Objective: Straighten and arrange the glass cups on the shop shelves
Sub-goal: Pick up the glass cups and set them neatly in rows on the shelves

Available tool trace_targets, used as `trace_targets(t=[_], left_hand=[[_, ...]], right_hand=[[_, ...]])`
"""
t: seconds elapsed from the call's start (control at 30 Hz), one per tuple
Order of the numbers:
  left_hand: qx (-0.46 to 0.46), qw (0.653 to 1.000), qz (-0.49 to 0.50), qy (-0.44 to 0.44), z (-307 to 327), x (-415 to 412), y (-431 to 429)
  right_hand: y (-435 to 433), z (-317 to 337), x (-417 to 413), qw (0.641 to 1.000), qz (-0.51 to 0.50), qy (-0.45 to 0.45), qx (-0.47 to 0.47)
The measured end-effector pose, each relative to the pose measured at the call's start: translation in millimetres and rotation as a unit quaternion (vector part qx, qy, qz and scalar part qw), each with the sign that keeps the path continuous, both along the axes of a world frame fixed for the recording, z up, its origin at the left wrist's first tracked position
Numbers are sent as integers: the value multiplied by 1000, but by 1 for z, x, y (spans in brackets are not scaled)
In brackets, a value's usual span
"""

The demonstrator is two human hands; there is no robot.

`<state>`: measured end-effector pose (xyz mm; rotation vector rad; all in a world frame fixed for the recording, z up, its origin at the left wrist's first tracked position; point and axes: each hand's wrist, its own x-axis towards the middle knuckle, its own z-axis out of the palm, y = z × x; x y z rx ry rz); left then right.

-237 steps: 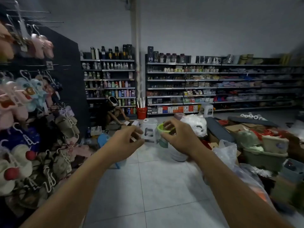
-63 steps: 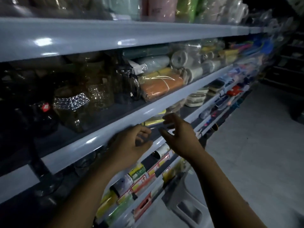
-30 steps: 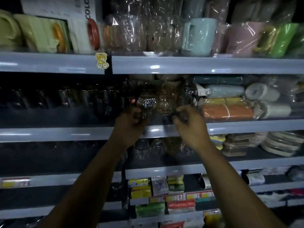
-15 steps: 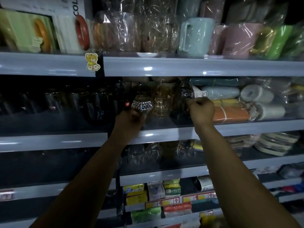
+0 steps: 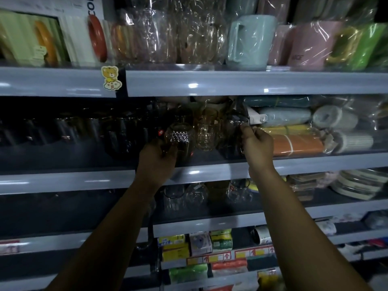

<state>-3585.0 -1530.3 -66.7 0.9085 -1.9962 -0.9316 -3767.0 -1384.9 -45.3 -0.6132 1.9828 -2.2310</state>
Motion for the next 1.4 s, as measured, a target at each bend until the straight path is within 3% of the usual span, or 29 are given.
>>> trace_targets(t=[0.27, 0.4, 0.57, 0.63, 0.8, 1.03, 1.2, 1.4], left_hand=[[-181, 983, 24, 20, -1, -2, -1], [-351, 930, 37, -101, 12, -18, -1], [-381, 889, 41, -250, 29, -30, -3], [-373, 882, 43, -284, 36, -30, -4], [-311, 914, 11, -261, 37, -30, -4], [-131, 980, -117, -95, 17, -29, -3], [-48, 994, -90, -32, 7, -29, -7], [-35, 992, -87, 80, 6, -16, 7]], right_hand=[[1, -5, -3, 999, -2, 45, 7], [3, -5, -3, 999, 2, 52, 9], [1, -5, -2, 999, 6, 52, 7], [-2, -4, 1, 999, 9, 50, 8], [8, -5, -7, 998, 21, 51, 5], [14, -9, -6, 996, 31, 77, -26], [22, 0, 8, 994, 27, 86, -59], [33, 7, 19, 990, 63, 63, -113]])
